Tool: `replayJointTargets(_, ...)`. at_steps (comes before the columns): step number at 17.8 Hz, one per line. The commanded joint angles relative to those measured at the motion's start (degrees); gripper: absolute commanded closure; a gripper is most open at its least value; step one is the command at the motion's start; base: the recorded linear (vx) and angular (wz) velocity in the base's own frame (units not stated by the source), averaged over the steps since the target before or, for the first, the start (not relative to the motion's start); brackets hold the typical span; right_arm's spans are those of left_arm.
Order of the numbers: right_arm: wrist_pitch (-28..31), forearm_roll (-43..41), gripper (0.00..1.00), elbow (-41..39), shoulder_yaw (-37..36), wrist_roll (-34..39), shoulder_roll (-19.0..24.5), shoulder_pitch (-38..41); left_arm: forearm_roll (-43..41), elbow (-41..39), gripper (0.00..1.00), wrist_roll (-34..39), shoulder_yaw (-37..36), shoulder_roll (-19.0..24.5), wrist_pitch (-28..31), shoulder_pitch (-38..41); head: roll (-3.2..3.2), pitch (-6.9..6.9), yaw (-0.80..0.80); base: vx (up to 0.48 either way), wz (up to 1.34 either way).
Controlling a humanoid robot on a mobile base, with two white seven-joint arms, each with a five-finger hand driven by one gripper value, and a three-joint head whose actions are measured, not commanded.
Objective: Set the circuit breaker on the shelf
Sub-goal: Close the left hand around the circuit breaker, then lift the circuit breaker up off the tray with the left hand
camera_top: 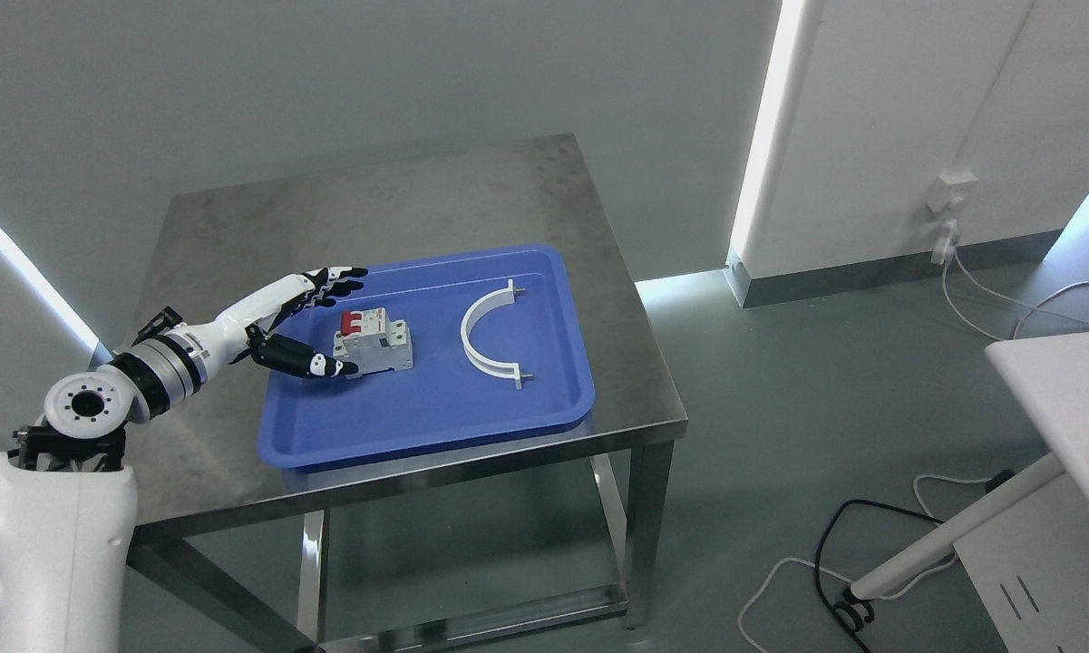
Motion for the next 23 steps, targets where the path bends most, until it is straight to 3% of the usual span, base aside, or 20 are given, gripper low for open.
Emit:
replayJointTargets(1,-1.9,0.0,0.0,0.0,0.0,0.0,-1.0,0.9,-1.6,2.1,0.2,-0.3,-2.2,-0.4,-1.0,-0.4,0.0,0.0,0.0,0.0,0.0)
replayJointTargets(9,-1.9,-0.1,0.0,0.0,0.0,0.0,-1.0,0.9,-1.9,2.5,0.49,0.6,-1.8,-1.4,-1.1,-1.9,0.0,0.0,0.0,0.0,0.0)
replayJointTargets(13,-1.9,0.0,0.0,0.0,0.0,0.0,-1.0,0.9,-1.7,2.6,0.7,0.7,-1.0,-2.1,-2.6,-1.8,0.0,0.0,0.0,0.0,0.0)
replayJointTargets(16,-1.9,0.0,0.0,0.0,0.0,0.0,-1.0,0.9,-1.2,3.2,0.94,2.2,4.1,-5.3,-7.1,-1.9,0.0,0.0,0.0,0.0,0.0)
replayJointTargets(20,-1.9,0.0,0.0,0.0,0.0,0.0,-1.0,0.9,3.7,2.7,0.96,8.2,17.1,-18.2,-9.1,-6.2,0.0,0.0,0.0,0.0,0.0)
replayJointTargets(23,-1.9,0.0,0.0,0.0,0.0,0.0,-1.0,0.9,11.6,-0.1,0.95,16.5,24.1,-19.7,-9.8,-5.4,0.0,0.0,0.0,0.0,0.0)
